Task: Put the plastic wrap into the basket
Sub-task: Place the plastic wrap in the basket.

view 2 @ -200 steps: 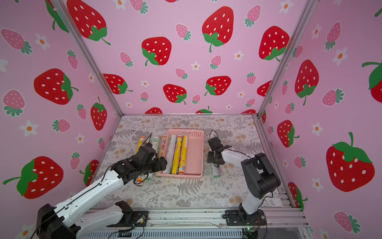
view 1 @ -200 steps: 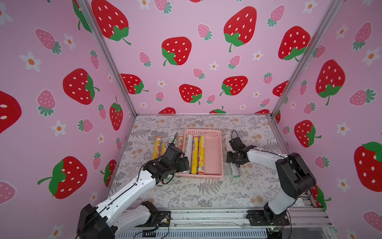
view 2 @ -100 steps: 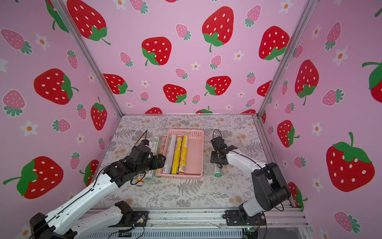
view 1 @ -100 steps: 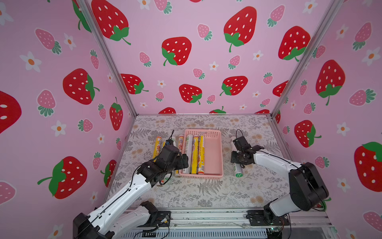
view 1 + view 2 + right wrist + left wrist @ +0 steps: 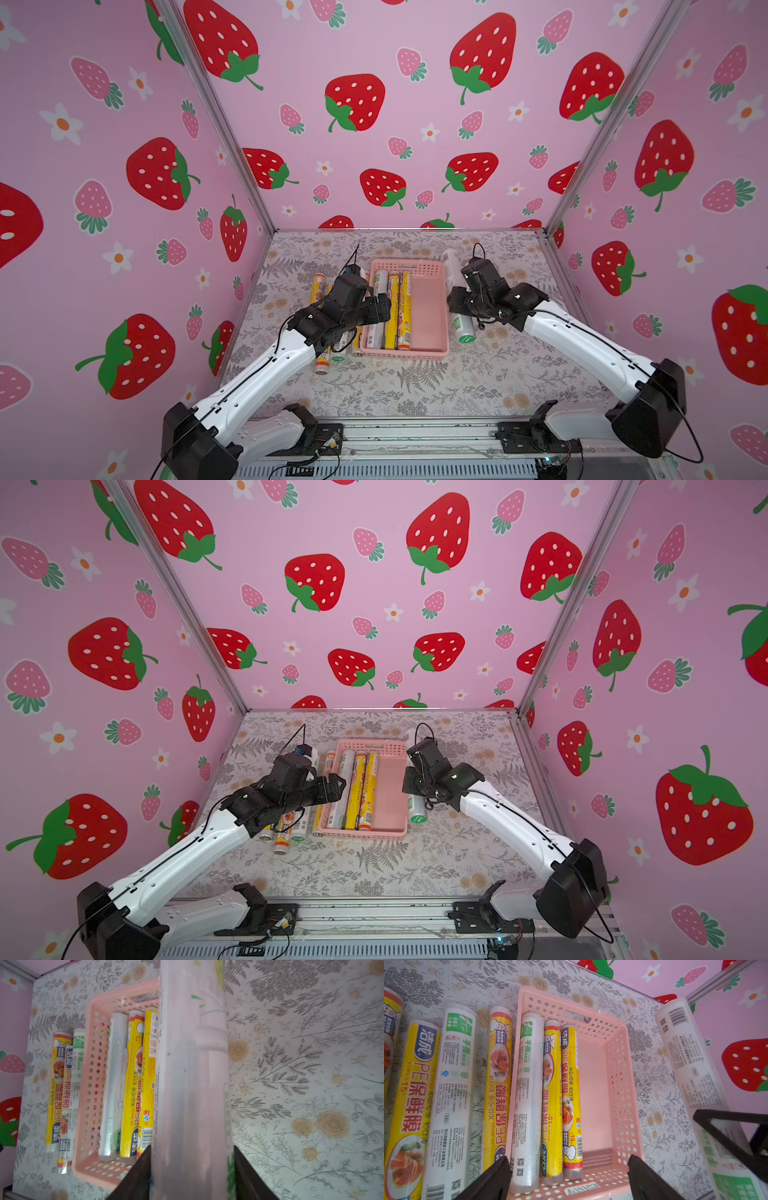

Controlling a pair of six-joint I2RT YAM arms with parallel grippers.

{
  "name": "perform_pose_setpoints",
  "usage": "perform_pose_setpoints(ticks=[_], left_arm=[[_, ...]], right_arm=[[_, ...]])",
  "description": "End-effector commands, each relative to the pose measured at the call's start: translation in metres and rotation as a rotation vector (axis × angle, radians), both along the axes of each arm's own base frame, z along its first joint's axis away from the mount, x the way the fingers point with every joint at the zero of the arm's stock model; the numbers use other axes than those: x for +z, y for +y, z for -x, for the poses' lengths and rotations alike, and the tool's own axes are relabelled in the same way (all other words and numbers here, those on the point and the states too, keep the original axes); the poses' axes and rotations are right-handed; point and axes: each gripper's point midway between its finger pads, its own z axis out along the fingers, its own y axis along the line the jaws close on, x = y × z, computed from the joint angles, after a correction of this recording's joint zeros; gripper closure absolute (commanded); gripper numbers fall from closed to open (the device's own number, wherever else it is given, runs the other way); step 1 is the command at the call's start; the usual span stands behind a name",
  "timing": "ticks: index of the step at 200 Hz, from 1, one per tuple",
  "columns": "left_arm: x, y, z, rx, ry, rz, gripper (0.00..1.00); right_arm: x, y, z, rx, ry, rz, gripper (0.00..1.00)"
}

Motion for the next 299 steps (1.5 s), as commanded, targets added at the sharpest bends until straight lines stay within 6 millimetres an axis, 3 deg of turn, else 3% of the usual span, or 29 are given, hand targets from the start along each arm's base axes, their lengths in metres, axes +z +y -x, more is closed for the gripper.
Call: perform_pose_setpoints(ticks=[1, 25, 51, 119, 210, 233, 266, 299], left_arm=[[-0.002, -0.002, 0.001, -0.002, 0.0, 0.03, 0.07], [-0.008, 0.002, 0.004, 0.004, 0.004, 0.025, 0.07], [-0.009, 0.004, 0.004, 0.017, 0.004, 0.038, 0.07], [-0.017, 0.007, 0.006, 0.023, 0.015, 0.032, 0.07], [-0.032, 0.02, 0.014, 0.041, 0.038, -0.034, 0.07], [-0.033, 0.021, 0.013, 0.044, 0.039, -0.041, 0.07], [-0.035, 0.025, 0.012, 0.067, 0.051, -0.048, 0.06], [-0.036, 0.03, 0.014, 0.088, 0.06, -0.046, 0.06]], right_arm=[[0.016, 0.033, -0.008, -0.003, -0.014, -0.113, 0.74], [0.004, 0.054, -0.011, 0.009, 0.021, -0.125, 0.74], [-0.018, 0.062, -0.019, -0.019, 0.05, -0.106, 0.74], [-0.059, 0.064, -0.048, -0.121, 0.019, -0.054, 0.75], [-0.116, 0.076, -0.051, -0.073, 0.077, 0.06, 0.72], [-0.124, 0.078, -0.052, -0.073, 0.089, 0.073, 0.69], [-0.13, 0.085, -0.051, -0.056, 0.109, 0.066, 0.52], [-0.125, 0.086, -0.051, -0.049, 0.103, 0.059, 0.49]])
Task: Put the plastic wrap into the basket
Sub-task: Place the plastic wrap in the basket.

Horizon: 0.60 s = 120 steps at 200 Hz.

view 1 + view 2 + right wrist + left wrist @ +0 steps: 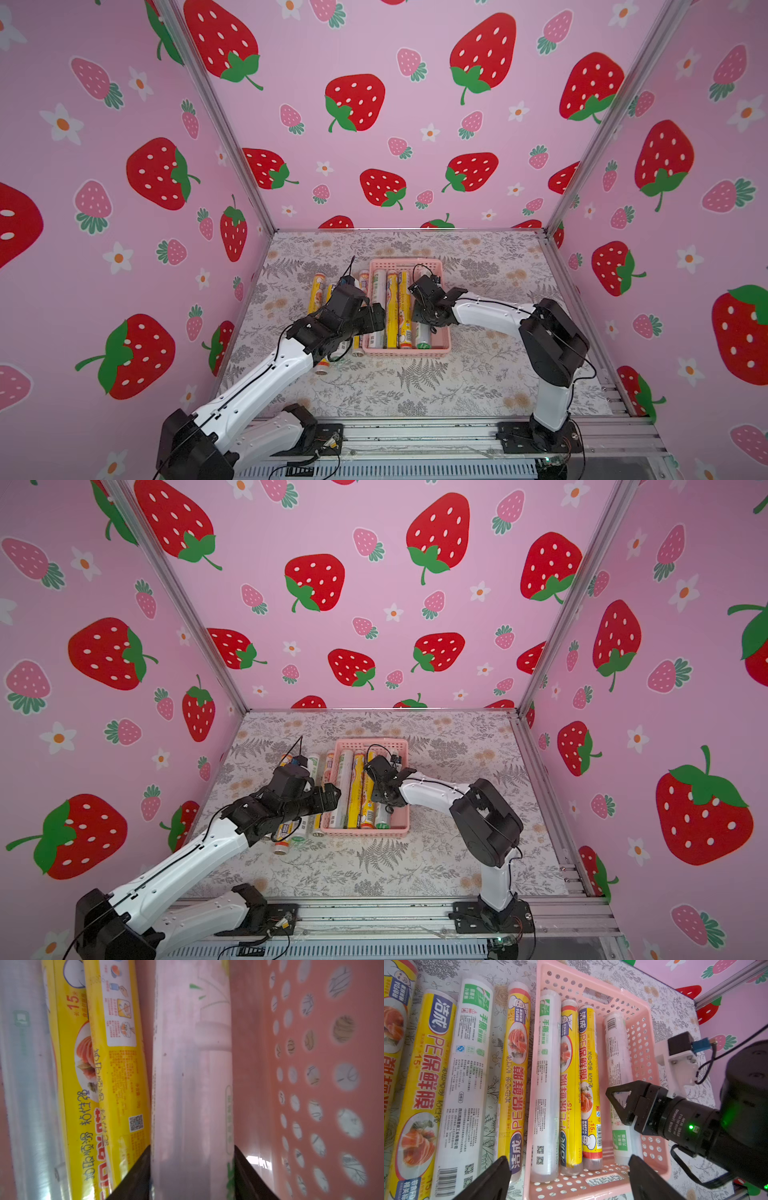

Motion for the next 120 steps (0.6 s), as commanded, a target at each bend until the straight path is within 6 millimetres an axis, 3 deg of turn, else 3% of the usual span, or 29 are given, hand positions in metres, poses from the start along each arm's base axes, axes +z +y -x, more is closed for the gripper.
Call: perform_pose_setpoints(ticks=[1, 24, 32, 73, 120], left_arm=[[-0.003, 0.01, 0.003, 0.032, 0.011, -0.017, 0.06], [-0.003, 0.013, 0.005, 0.044, 0.011, -0.014, 0.06], [-0.002, 0.015, 0.005, 0.05, 0.01, -0.013, 0.06], [-0.002, 0.024, 0.01, 0.067, 0.02, -0.023, 0.06], [0.0, 0.046, 0.015, 0.104, 0.035, -0.046, 0.06]], right_arm=[[0.014, 0.011, -0.005, 0.022, -0.028, -0.033, 0.49], [0.02, 0.014, -0.004, 0.042, -0.033, -0.049, 0.49], [0.021, 0.015, -0.003, 0.049, -0.034, -0.053, 0.44], [0.023, 0.022, 0.002, 0.077, -0.02, -0.082, 0.39], [0.046, 0.025, 0.003, 0.127, -0.066, -0.111, 0.38]])
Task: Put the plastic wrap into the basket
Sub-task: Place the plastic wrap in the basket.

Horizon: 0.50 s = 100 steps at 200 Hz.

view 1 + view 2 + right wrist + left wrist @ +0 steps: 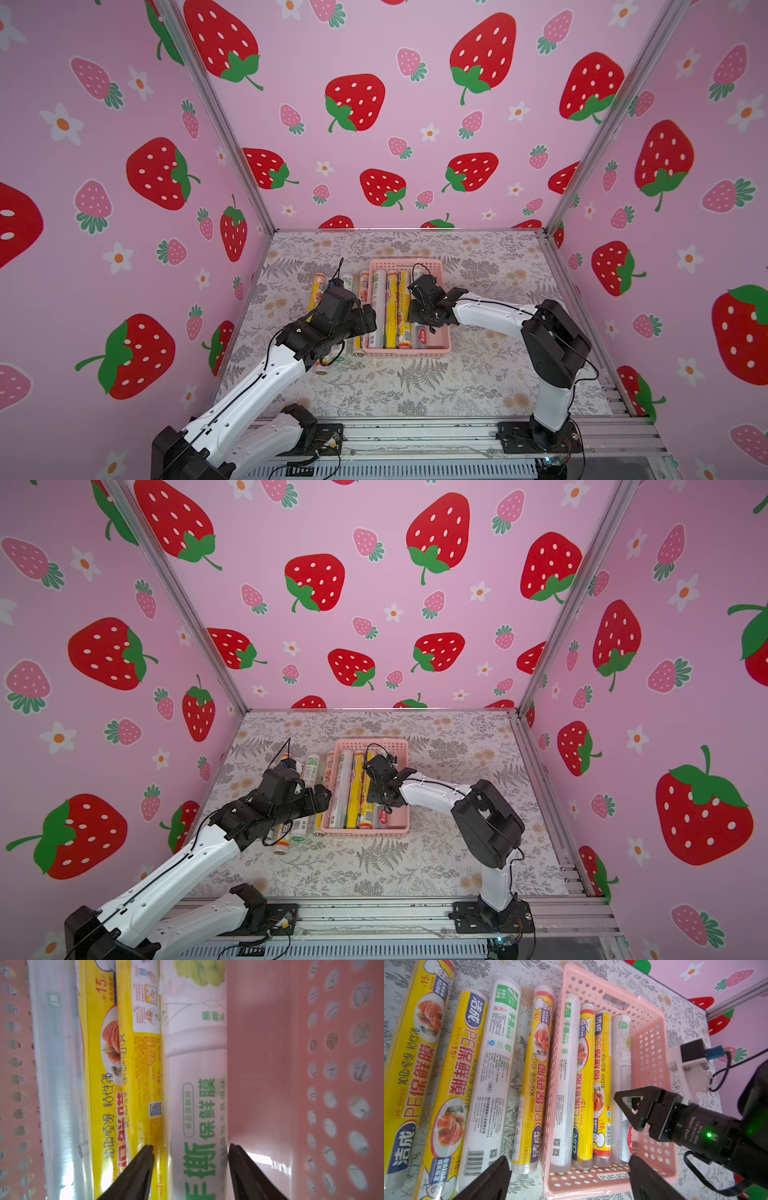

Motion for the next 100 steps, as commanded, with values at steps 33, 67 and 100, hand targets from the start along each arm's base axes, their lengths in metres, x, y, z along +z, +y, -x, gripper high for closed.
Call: perform_pose_setpoints(ticks=[33, 67, 100], left_arm=[[-0.006, 0.053, 0.01, 0.131, 0.07, -0.063, 0.06], [-0.019, 0.099, 0.02, 0.321, 0.135, -0.158, 0.11], [-0.028, 0.125, 0.022, 0.423, 0.156, -0.176, 0.12]], right_arm=[[0.081, 0.002, -0.002, 0.092, -0.18, -0.071, 0.38], [0.116, -0.01, 0.006, 0.16, -0.265, -0.054, 0.41], [0.117, -0.022, 0.022, 0.2, -0.263, -0.051, 0.41]])
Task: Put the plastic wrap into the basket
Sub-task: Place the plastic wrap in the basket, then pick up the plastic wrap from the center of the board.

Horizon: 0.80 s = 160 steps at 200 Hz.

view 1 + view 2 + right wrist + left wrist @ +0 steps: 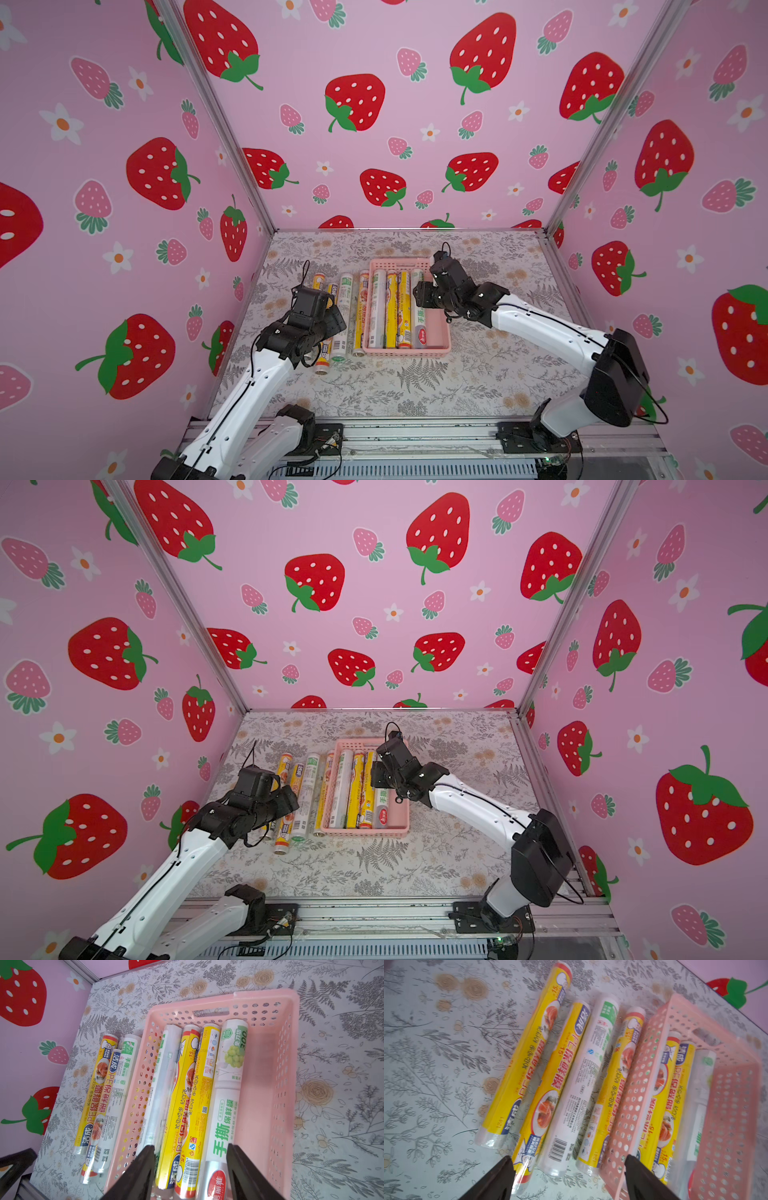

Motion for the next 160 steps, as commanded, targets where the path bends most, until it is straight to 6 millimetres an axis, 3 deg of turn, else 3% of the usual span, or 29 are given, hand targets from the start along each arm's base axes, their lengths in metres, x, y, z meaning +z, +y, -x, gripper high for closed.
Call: perform_pose_setpoints(ticks=[1, 29, 50, 103, 160], left_arm=[[-0.01, 0.027, 0.01, 0.096, 0.052, -0.057, 0.12], [-0.017, 0.055, 0.007, 0.185, 0.104, -0.106, 0.13], [-0.032, 0.068, 0.001, 0.224, 0.14, -0.108, 0.15], [-0.07, 0.083, -0.026, 0.218, 0.225, -0.112, 0.18], [-0.098, 0.08, -0.063, 0.149, 0.234, -0.09, 0.21]], right_arm=[[-0.017, -0.012, 0.014, 0.044, 0.019, 0.068, 0.41], [-0.026, -0.011, 0.027, 0.073, 0.061, 0.026, 0.41], [-0.032, -0.006, 0.033, 0.095, 0.085, -0.012, 0.41], [-0.036, -0.008, 0.041, 0.121, 0.088, -0.018, 0.42], [-0.025, -0.022, 0.044, 0.102, 0.045, -0.01, 0.42]])
